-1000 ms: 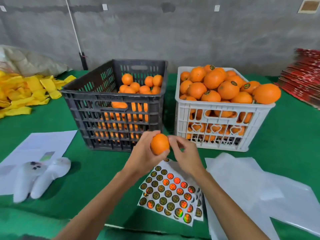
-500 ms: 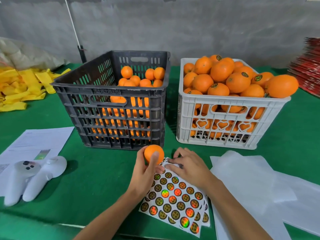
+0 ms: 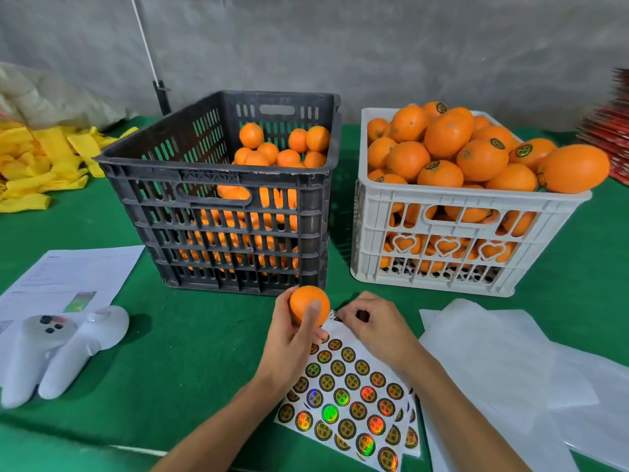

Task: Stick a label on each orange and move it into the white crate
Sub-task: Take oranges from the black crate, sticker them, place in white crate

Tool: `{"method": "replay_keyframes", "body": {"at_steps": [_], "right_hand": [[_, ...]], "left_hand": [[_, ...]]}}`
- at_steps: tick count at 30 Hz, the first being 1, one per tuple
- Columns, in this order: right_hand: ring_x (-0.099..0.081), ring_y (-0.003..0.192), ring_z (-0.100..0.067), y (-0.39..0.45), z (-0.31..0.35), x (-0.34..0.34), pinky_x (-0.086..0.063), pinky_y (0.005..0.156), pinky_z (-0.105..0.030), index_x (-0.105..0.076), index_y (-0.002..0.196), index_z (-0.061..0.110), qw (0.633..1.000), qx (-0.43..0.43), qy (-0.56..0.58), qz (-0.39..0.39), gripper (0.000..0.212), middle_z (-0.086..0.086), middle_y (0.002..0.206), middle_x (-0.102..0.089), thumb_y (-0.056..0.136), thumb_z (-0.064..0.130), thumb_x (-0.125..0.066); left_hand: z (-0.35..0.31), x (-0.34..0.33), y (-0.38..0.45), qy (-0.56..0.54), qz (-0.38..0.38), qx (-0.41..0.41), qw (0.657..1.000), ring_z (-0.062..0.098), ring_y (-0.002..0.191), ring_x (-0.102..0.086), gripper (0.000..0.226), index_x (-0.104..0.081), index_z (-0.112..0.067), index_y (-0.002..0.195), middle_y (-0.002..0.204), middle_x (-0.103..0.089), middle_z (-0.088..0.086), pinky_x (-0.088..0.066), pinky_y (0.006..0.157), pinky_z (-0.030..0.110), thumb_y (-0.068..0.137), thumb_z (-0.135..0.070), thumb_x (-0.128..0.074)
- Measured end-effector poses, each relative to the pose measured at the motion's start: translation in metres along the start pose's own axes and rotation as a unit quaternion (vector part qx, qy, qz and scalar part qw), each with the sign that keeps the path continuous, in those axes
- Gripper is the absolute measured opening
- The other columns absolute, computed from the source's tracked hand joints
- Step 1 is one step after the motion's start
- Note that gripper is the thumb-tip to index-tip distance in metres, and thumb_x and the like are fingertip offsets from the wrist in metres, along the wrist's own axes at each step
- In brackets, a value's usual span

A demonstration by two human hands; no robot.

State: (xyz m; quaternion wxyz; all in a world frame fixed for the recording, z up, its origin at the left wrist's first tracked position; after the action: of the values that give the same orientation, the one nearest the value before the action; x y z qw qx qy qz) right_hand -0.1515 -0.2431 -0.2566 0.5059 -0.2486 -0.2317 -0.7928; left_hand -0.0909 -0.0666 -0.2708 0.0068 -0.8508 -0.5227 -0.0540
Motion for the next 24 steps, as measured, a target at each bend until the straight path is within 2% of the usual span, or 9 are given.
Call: {"method": "replay_keyframes", "body": {"at_steps": [3,6,9,17,22,24], "right_hand": [[-0.058,0.08,-0.013,-0.001,0.003,0.002,-0.051,0.078,-0.043,-0.079,0.089,0.021,1.0,0.019,-0.012,0.004,0.02,0.007,0.088,-0.059,0.097,0.037,-0.069],[-0.053,0.075,-0.005,-0.004,0.003,0.004,-0.046,0.071,-0.027,-0.079,0.102,0.027,0.999,0.019,-0.002,0.039,0.027,0.013,0.089,-0.055,0.088,0.05,-0.076],[-0.05,0.073,-0.004,-0.005,0.005,0.003,-0.042,0.068,-0.022,-0.077,0.114,0.026,0.997,0.04,-0.053,0.048,0.039,0.012,0.091,-0.052,0.085,0.052,-0.078],[-0.054,0.09,-0.017,-0.005,0.015,0.003,-0.042,0.078,-0.032,-0.078,0.117,0.026,0.984,0.085,-0.152,0.033,0.031,0.009,0.096,-0.056,0.099,0.047,-0.063],[-0.05,0.092,-0.016,-0.005,0.02,0.0,-0.039,0.079,-0.03,-0.077,0.113,0.022,0.963,0.116,-0.237,0.055,0.036,0.007,0.101,-0.056,0.104,0.046,-0.052],[-0.05,0.097,-0.012,-0.007,0.018,0.001,-0.04,0.083,-0.029,-0.074,0.122,0.024,0.964,0.123,-0.23,0.054,0.043,0.009,0.106,-0.056,0.102,0.055,-0.052]], "left_hand": [[-0.002,0.0,-0.001,-0.002,-0.006,-0.001,1.0,0.013,0.082,-0.077,0.056,-0.044,-0.031,0.141,0.088,-0.077,0.002,-0.055,0.075,0.015,0.095,-0.062,-0.053],[-0.004,0.0,-0.003,-0.004,-0.004,-0.011,1.0,0.012,0.081,-0.075,0.055,-0.043,-0.034,0.142,0.097,-0.074,0.004,-0.056,0.075,0.02,0.097,-0.062,-0.055],[-0.007,-0.001,-0.005,0.003,0.005,-0.031,1.0,0.008,0.077,-0.07,0.058,-0.041,-0.04,0.143,0.099,-0.069,0.007,-0.053,0.073,0.021,0.095,-0.069,-0.054],[-0.004,-0.003,-0.006,0.057,0.024,-0.031,0.998,0.002,0.067,-0.064,0.059,-0.037,-0.039,0.143,0.096,-0.063,0.001,-0.047,0.069,0.013,0.095,-0.07,-0.046],[-0.003,-0.002,-0.006,0.056,0.023,-0.03,0.998,0.002,0.066,-0.064,0.058,-0.038,-0.043,0.141,0.095,-0.063,-0.001,-0.047,0.068,0.015,0.093,-0.074,-0.045],[-0.003,-0.002,-0.006,0.044,0.018,-0.034,0.998,0.003,0.068,-0.065,0.06,-0.038,-0.044,0.142,0.093,-0.064,0.0,-0.048,0.071,0.019,0.092,-0.076,-0.046]]}}
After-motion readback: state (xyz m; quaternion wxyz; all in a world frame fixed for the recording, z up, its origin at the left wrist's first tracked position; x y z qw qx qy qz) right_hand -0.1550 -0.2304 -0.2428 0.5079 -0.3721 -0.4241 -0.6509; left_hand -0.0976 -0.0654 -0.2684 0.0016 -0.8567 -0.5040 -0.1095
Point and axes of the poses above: each hand's wrist, its own y-axis towards the middle knuckle, its own x-axis out of the back of the hand, z = x × y, the point moved 5 cm from there along y, towards the middle knuckle
